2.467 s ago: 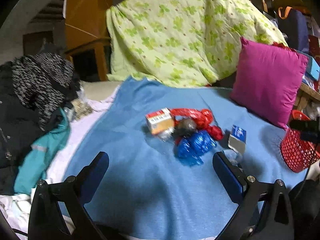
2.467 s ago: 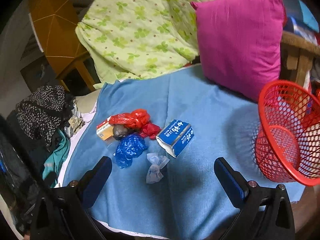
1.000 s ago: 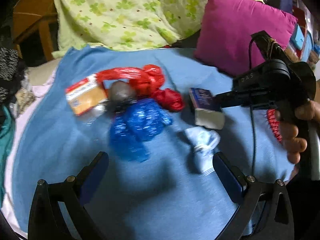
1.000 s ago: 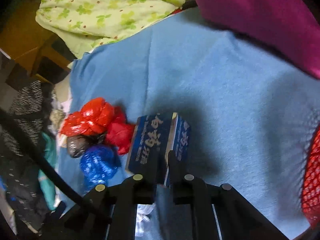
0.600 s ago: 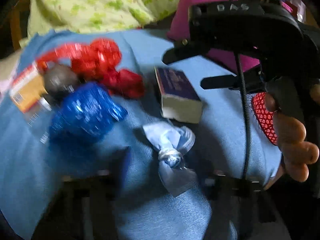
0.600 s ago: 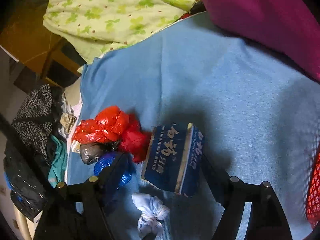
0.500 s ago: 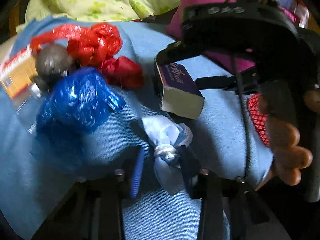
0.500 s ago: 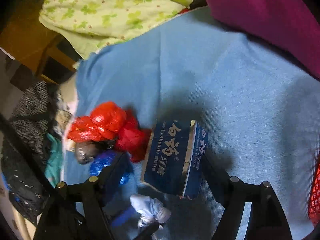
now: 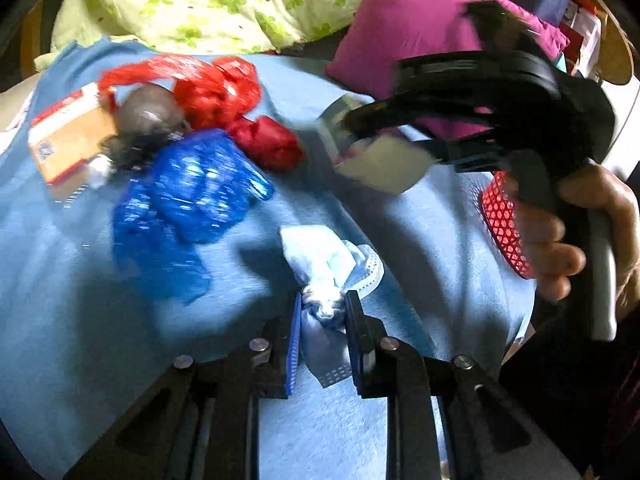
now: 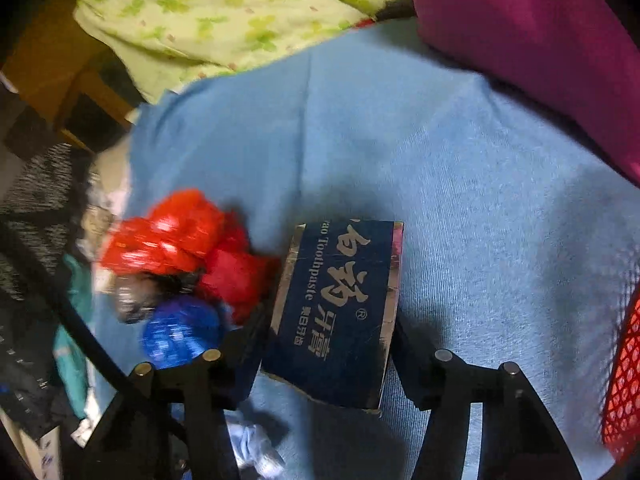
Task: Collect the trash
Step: 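Carry the box and tissue over the red basket and open both tools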
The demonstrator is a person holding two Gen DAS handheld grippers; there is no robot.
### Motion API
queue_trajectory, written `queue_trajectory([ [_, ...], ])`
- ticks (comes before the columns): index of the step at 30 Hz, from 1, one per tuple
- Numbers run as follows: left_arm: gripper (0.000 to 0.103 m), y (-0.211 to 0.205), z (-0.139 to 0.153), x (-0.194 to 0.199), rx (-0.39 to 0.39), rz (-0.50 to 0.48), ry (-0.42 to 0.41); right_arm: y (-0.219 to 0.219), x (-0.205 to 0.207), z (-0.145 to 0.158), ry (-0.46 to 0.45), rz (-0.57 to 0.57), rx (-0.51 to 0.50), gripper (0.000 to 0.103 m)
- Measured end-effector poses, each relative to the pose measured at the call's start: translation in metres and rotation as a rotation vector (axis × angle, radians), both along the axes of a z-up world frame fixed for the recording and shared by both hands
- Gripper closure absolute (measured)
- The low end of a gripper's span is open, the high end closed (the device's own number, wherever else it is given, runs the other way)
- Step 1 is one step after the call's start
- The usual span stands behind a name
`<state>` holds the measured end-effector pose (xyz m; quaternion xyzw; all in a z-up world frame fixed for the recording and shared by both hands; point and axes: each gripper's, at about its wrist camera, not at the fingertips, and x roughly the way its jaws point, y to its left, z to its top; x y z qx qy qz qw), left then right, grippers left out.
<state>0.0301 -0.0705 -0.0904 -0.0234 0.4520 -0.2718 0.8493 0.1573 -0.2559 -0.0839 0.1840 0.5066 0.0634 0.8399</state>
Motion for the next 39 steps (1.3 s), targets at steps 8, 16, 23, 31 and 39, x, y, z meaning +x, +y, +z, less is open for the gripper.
queue_trajectory([
  [8, 0.081, -0.019, 0.089, -0.013, 0.014, -0.063, -0.198, -0.039, -0.08, 0.094, -0.371, 0.044, 0.084, 0.042],
  [16, 0.08, -0.153, 0.159, -0.02, -0.038, -0.277, -0.301, -0.161, -0.189, 0.157, -0.661, -0.235, 0.088, 0.041],
  [23, 0.078, -0.266, 0.155, -0.028, -0.009, -0.401, -0.278, -0.259, -0.229, 0.126, -0.619, -0.467, 0.204, 0.039],
  [31, 0.048, -0.296, 0.133, -0.027, 0.063, -0.397, -0.274, -0.301, -0.224, 0.101, -0.527, -0.505, 0.3, 0.03],
  [39, 0.045, -0.199, 0.145, -0.011, 0.022, -0.228, -0.304, -0.277, -0.222, 0.117, -0.669, -0.453, 0.266, 0.029],
])
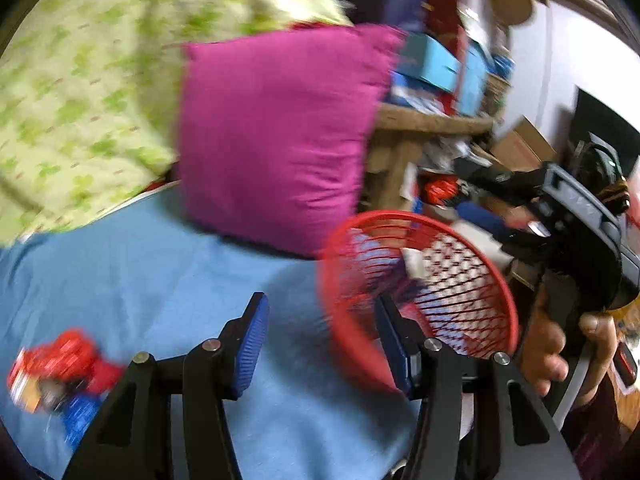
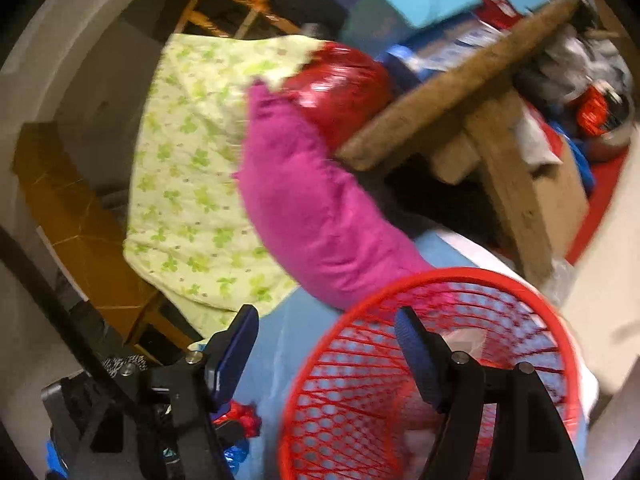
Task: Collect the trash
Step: 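Carry the box and tissue over the red basket and open both tools, then grasp the blue plastic bag with the left tool while the right tool grasps the red bag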
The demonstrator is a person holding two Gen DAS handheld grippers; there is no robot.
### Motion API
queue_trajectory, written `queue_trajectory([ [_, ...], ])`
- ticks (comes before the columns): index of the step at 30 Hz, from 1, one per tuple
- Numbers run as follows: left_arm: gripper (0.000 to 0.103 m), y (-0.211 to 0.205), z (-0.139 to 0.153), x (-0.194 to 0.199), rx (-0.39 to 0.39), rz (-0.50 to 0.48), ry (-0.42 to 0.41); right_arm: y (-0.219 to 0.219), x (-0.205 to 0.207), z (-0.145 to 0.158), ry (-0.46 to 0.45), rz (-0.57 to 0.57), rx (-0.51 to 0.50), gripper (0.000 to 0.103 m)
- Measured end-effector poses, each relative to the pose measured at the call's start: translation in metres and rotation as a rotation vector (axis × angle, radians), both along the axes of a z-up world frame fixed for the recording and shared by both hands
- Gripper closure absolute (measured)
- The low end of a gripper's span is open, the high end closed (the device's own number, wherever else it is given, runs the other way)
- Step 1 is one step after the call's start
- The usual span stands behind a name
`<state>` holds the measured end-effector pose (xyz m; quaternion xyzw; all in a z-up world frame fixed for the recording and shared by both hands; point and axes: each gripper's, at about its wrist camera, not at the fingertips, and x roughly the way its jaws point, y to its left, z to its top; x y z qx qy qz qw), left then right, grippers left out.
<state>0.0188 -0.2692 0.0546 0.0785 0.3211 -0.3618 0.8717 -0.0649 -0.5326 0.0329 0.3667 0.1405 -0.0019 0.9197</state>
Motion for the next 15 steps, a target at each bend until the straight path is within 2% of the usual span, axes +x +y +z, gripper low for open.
queue_trajectory([
  [4, 0.043, 0.09, -0.013, 0.016, -0.013, 0.194, 0.008, 0.053, 0.012, 0.019, -0.108, 0.096, -0.082, 0.029],
  [8, 0.043, 0.196, -0.028, 0.028, 0.005, 0.439, 0.018, 0.113, 0.036, 0.026, -0.135, 0.241, -0.13, 0.029],
  [12, 0.042, 0.266, -0.044, 0.035, 0.029, 0.601, 0.028, 0.179, 0.073, 0.016, -0.06, 0.409, -0.152, 0.028],
  [15, 0.042, 0.289, -0.061, 0.036, 0.011, 0.632, 0.07, 0.222, 0.105, -0.005, 0.05, 0.522, -0.145, 0.028],
])
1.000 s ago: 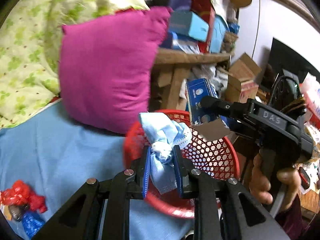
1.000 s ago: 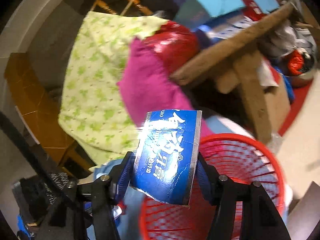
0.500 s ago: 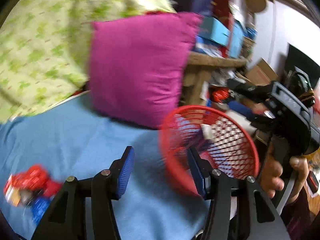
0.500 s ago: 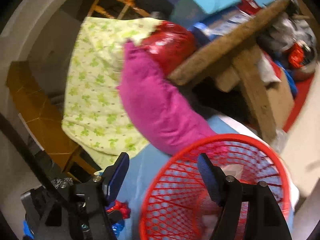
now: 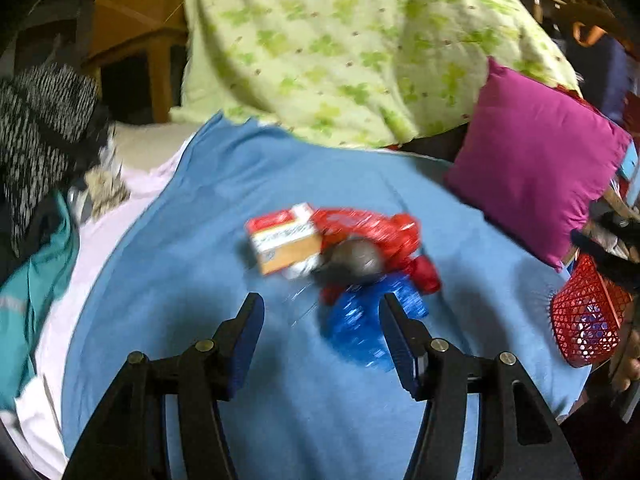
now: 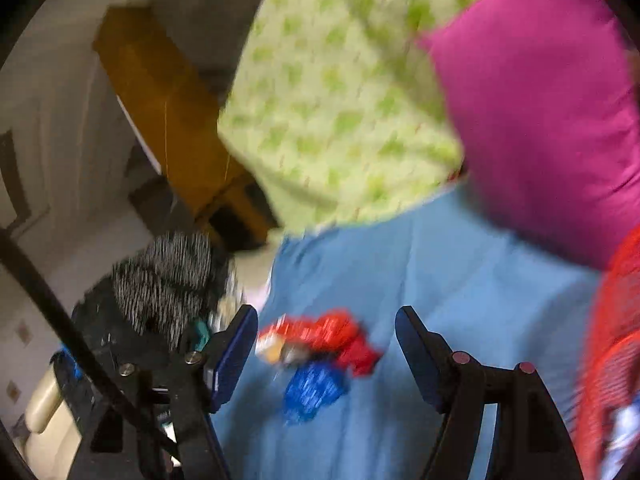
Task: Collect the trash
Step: 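Grasp the blue plastic bag with the left tool while the right tool grasps the red bag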
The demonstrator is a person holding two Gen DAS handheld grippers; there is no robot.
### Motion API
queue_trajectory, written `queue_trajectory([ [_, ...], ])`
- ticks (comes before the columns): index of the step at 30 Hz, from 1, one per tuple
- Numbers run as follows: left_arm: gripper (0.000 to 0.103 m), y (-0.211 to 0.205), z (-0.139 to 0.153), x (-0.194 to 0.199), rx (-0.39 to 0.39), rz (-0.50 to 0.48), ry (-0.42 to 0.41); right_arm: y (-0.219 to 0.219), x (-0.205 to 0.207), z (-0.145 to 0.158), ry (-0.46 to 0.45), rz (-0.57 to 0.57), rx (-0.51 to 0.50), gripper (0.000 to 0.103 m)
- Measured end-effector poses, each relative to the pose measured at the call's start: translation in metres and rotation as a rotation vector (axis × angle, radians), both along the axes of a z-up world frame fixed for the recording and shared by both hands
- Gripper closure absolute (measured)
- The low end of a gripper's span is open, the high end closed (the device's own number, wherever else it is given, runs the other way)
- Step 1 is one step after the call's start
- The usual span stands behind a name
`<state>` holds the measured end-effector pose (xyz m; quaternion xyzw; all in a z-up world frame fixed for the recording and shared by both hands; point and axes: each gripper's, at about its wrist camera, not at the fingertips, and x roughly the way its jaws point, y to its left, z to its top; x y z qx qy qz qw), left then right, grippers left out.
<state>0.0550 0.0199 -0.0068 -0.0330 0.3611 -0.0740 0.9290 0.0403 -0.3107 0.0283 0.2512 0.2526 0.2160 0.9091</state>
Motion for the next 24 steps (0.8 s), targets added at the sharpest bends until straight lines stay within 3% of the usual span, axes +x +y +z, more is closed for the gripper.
queue_trajectory([
  [6, 0.042, -0.005, -0.036, 0.009, -0.051, -0.068, 0.052, 0.052, 0.051, -0.042, 0.172, 0.057, -0.058, 0.028],
  [13, 0.036, -0.029, -0.065, 0.036, -0.153, -0.174, 0.082, 0.057, 0.095, -0.087, 0.348, 0.004, -0.036, 0.029],
  [16, 0.035, -0.037, -0.073, 0.048, -0.242, -0.218, 0.076, 0.059, 0.11, -0.094, 0.363, 0.01, -0.02, 0.033],
  [19, 0.034, -0.044, -0.079, 0.055, -0.286, -0.253, 0.077, 0.065, 0.123, -0.091, 0.323, 0.04, -0.006, 0.033],
  [24, 0.035, -0.06, -0.092, 0.062, -0.242, -0.261, 0.1, 0.077, 0.152, -0.093, 0.333, 0.096, 0.069, 0.033],
])
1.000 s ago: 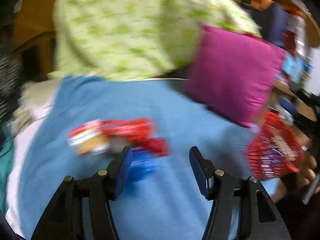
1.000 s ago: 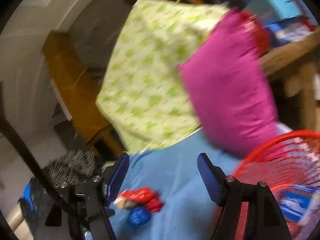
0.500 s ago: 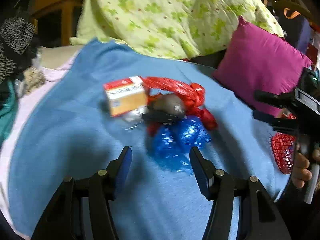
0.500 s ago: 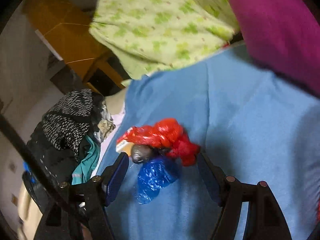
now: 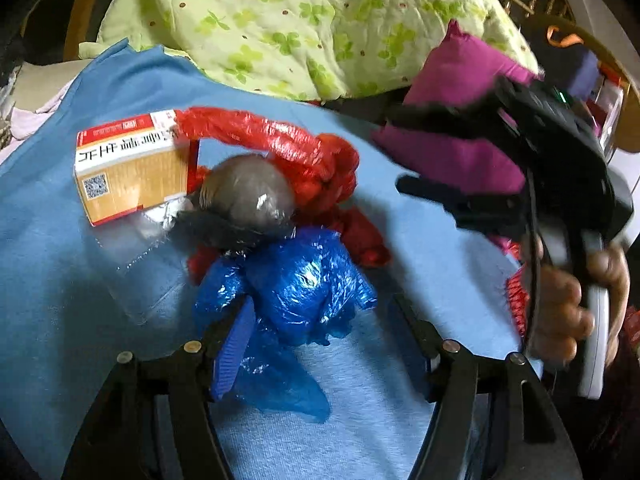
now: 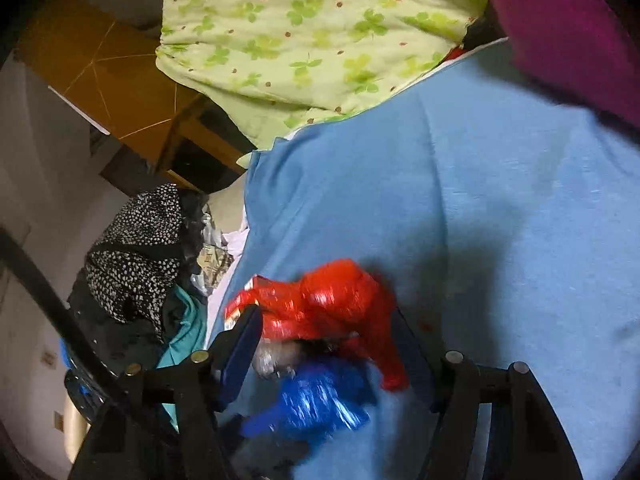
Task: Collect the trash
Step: 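Grasp the blue plastic bag with the left tool while the right tool grasps the red bag, then carry both bags over the red basket and open both tools to drop them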
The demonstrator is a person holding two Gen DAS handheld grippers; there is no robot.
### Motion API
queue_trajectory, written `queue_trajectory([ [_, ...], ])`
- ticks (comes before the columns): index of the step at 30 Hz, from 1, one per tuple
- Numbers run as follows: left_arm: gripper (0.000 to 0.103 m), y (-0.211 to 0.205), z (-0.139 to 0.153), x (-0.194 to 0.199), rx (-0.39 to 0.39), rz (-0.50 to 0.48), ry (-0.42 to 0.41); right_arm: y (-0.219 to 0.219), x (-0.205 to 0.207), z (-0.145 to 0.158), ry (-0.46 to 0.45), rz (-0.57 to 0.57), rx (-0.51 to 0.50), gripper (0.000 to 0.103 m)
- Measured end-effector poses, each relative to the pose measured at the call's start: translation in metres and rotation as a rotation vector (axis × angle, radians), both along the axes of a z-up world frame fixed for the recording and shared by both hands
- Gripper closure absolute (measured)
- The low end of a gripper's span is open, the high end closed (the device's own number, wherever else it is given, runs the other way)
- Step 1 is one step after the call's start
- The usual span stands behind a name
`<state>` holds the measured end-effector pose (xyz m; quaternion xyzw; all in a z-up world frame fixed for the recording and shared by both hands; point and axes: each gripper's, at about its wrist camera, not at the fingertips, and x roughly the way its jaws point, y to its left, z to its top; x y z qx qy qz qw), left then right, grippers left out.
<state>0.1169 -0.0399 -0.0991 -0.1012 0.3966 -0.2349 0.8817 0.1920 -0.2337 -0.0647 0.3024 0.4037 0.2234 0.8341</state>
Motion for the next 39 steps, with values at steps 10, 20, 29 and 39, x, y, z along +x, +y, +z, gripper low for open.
queue_trajectory([
  [10, 0.084, -0.001, -0.005, -0.006, 0.012, -0.055, -0.002, 0.028, 0.038, -0.021, 0.063, 0.033, 0.03, 0.028],
  [20, 0.087, 0.017, 0.007, -0.043, -0.003, -0.089, -0.018, 0.059, 0.024, -0.023, 0.011, 0.054, -0.2, 0.055],
  [29, 0.087, 0.066, 0.033, -0.09, -0.002, 0.066, -0.11, 0.014, -0.039, 0.039, -0.2, -0.057, -0.193, 0.055],
  [39, 0.087, 0.08, 0.094, -0.109, 0.092, 0.212, -0.242, -0.049, -0.1, 0.082, -0.355, -0.165, -0.234, 0.055],
])
